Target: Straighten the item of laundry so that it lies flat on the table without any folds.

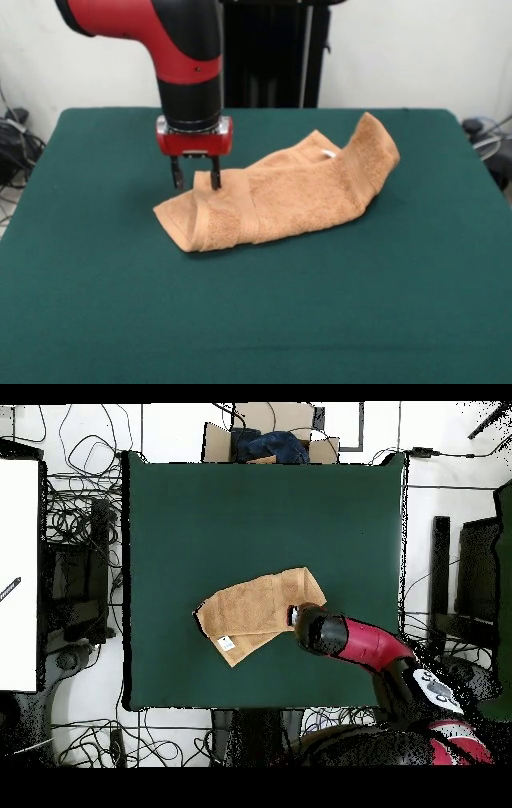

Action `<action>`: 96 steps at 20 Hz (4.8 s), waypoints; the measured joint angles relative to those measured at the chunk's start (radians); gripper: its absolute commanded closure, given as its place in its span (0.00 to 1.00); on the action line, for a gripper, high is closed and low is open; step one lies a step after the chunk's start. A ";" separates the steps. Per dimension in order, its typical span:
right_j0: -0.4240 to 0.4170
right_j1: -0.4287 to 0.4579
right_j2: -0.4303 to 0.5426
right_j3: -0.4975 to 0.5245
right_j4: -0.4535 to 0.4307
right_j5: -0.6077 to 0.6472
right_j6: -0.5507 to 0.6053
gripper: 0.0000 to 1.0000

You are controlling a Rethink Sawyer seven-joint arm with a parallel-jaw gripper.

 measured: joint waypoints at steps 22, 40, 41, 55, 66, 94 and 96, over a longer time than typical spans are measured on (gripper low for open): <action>-0.001 -0.014 -0.031 0.159 0.001 -0.104 0.000 0.00; -0.016 0.050 -0.023 0.136 0.005 -0.082 0.000 0.00; -0.018 0.051 -0.022 0.136 0.006 -0.081 0.000 0.00; -0.025 -0.004 -0.017 0.136 0.007 -0.046 0.000 0.00; -0.022 -0.062 -0.017 0.132 0.013 -0.026 0.000 0.00; -0.009 0.053 -0.018 0.021 0.015 -0.010 0.000 0.00; -0.007 0.054 -0.019 0.014 0.015 0.004 0.000 0.00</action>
